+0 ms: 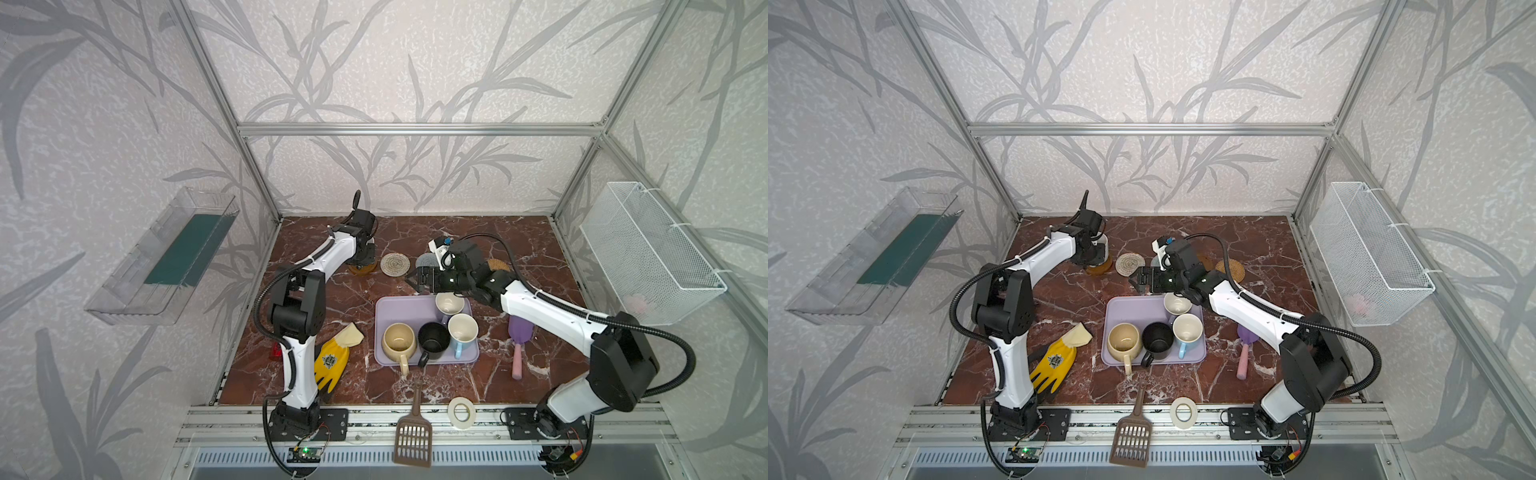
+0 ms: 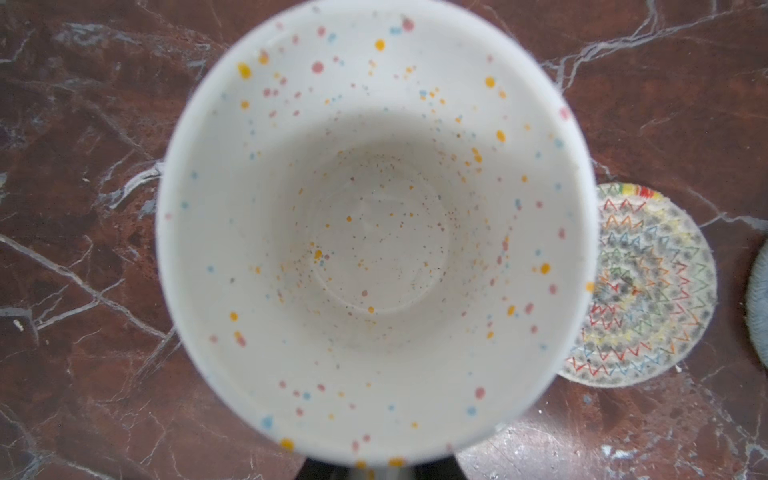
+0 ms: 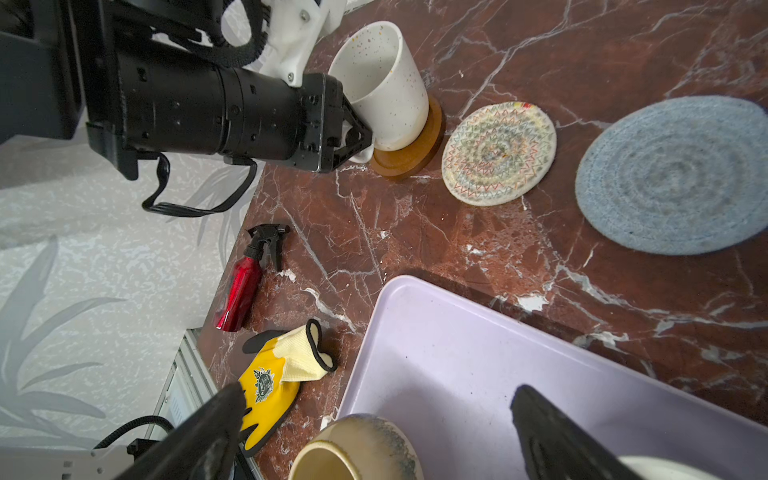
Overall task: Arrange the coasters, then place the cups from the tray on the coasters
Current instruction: 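Carry the speckled mug onto the brown wooden coaster while the right arm advances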
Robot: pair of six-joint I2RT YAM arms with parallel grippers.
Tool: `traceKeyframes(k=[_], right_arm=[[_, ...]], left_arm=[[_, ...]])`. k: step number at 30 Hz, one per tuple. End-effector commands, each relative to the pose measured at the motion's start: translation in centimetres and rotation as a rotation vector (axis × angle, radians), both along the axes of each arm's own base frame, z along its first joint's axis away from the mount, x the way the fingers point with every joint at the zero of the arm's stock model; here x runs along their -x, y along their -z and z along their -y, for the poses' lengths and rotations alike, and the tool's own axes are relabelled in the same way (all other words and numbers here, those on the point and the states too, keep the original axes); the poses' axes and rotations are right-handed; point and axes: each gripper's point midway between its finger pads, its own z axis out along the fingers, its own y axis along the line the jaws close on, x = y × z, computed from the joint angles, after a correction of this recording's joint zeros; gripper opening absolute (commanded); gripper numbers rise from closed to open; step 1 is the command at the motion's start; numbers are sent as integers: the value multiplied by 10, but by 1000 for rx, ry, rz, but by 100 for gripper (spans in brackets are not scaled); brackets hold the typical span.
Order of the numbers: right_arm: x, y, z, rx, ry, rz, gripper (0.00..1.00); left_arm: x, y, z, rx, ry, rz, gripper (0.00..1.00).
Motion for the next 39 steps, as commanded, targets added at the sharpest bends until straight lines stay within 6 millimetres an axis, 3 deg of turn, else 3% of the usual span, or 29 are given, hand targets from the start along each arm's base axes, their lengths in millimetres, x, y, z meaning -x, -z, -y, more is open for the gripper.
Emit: traceKeyframes(k=[1, 5, 11, 19, 23, 27, 31, 36, 39], right_arm=[[-2, -13, -5, -17, -20, 35, 99], [0, -12, -4, -12, -18, 34, 99], [-1, -11, -2, -4, -12, 39, 99], [1, -10, -3, -10, -20, 26, 99], [1, -8, -1, 3, -14, 26, 99], [2, -10, -2, -6, -19, 22, 99], [2, -8, -2, -3, -18, 18, 99], [3, -8, -1, -2, -18, 18, 99], [4, -8, 0, 4, -18, 18, 99]], left_arm=[[-16, -12, -5, -2, -30, 76, 0], [-11, -12, -5, 17, -38, 62, 0], [2, -27, -3, 59, -47, 93, 0], [11, -18, -3, 70, -57, 51, 1], [11, -26, -2, 89, -62, 88, 15], [13, -23, -7, 57, -67, 52, 22], [13, -21, -4, 71, -56, 56, 37], [14, -26, -7, 65, -67, 64, 44], [16, -29, -9, 51, -74, 64, 53]])
